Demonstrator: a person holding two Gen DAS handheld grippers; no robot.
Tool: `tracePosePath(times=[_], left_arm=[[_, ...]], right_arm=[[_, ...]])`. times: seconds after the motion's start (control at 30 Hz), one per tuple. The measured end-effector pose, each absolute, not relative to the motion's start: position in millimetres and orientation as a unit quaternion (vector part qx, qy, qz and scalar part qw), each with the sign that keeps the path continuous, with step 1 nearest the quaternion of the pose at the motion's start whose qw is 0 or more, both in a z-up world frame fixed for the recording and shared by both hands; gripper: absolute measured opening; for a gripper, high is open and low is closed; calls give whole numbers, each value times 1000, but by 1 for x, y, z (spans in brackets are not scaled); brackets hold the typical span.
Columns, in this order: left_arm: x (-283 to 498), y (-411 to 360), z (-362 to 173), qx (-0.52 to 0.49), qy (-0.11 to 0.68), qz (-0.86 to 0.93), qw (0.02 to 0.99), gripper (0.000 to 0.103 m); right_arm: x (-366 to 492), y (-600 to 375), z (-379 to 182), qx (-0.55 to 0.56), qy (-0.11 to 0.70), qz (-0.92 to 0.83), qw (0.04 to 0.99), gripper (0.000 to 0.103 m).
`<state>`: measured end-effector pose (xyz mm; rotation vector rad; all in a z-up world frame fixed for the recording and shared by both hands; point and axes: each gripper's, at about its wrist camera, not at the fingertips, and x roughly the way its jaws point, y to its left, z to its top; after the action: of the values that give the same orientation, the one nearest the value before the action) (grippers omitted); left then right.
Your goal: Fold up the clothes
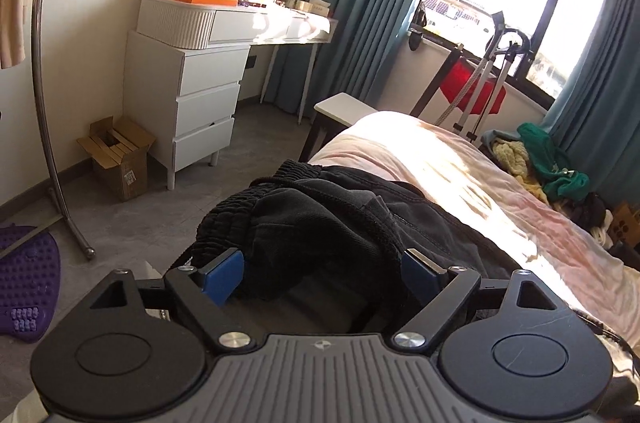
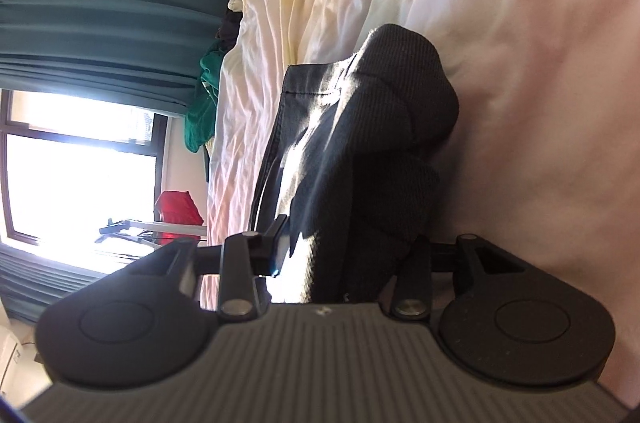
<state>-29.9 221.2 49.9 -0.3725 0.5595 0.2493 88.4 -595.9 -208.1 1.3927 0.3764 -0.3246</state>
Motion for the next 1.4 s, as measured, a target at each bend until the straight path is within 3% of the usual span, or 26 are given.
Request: tracePosePath(times=[0.2, 0.37, 0.63, 0.87, 1.1, 1.4], left_arm=[[-21, 157, 75, -90, 254, 109, 957, 90], [12, 68, 68, -8, 250, 35, 968, 98], [70, -29, 26, 53, 281, -11, 958, 98], [100, -45, -29, 146, 262, 35, 953, 97], [123, -23, -70, 98, 343, 25, 934, 98], [122, -28, -72, 76, 334, -4, 939, 98]], right_arm=[[102, -598, -201, 582, 191, -162, 773, 29], [102, -601, -198, 570, 192, -168, 781, 18], [99, -594, -177, 521, 181, -188, 813, 14], [98, -599, -186, 529, 188, -194, 804, 14], [101, -596, -184, 506, 195, -203, 815, 14], [105, -593, -175, 476, 200, -214, 829, 14]])
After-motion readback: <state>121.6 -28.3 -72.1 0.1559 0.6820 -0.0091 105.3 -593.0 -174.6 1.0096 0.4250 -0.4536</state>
